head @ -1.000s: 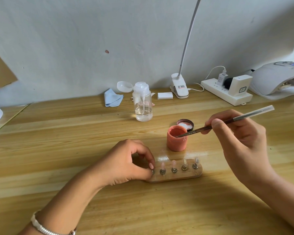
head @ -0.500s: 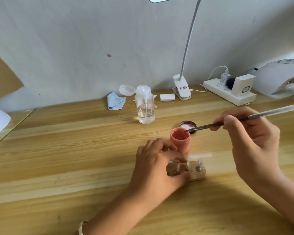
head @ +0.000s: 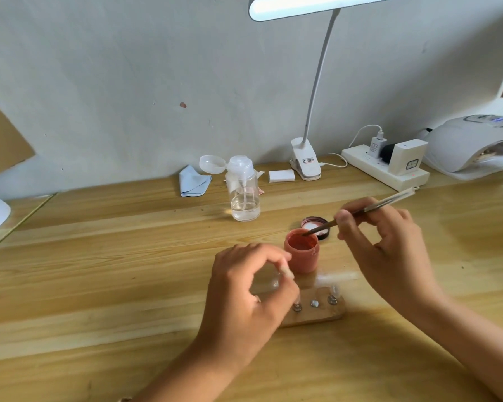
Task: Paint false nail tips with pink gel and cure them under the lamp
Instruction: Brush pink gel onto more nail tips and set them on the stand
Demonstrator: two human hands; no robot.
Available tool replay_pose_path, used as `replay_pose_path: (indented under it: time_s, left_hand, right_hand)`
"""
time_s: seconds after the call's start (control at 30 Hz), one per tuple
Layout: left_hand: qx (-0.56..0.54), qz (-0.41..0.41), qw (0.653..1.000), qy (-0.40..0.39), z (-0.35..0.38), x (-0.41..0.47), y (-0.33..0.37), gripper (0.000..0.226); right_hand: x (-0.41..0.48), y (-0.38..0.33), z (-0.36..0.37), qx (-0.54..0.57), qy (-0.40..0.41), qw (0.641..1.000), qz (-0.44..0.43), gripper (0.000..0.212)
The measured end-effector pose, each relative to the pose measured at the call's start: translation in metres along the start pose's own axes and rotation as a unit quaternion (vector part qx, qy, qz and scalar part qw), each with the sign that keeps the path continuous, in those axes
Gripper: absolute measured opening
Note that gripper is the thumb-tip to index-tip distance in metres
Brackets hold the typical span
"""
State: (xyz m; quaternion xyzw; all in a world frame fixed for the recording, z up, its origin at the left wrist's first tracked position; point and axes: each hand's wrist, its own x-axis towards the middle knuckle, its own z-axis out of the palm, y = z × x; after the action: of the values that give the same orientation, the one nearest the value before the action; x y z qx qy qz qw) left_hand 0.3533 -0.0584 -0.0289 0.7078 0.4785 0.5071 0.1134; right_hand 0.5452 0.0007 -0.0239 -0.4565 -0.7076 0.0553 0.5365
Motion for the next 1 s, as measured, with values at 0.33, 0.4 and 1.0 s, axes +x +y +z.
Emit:
replay_pose_path:
  time_s: [0.33, 0.4, 1.0]
  left_hand:
    - [-0.159, -0.158, 0.974, 0.038, -0.008, 0.006, -0.015, 0.005]
    - [-0.160, -0.161, 0.973, 0.036, -0.007, 0.006, -0.017, 0.006]
    - [-0.156, -0.193, 0.968, 0.019, -0.006, 0.004, -0.021, 0.011]
  right_hand:
    - [0.002, -0.001, 0.009, -0.059, -0.092, 0.994, -0.015, 0.010]
    - [0.002, -0.002, 0.008, -0.060, -0.096, 0.993, -0.013, 0.009]
    - [0.004, -0.003, -0.004, 0.143, -0.031, 0.986, 0.081, 0.014]
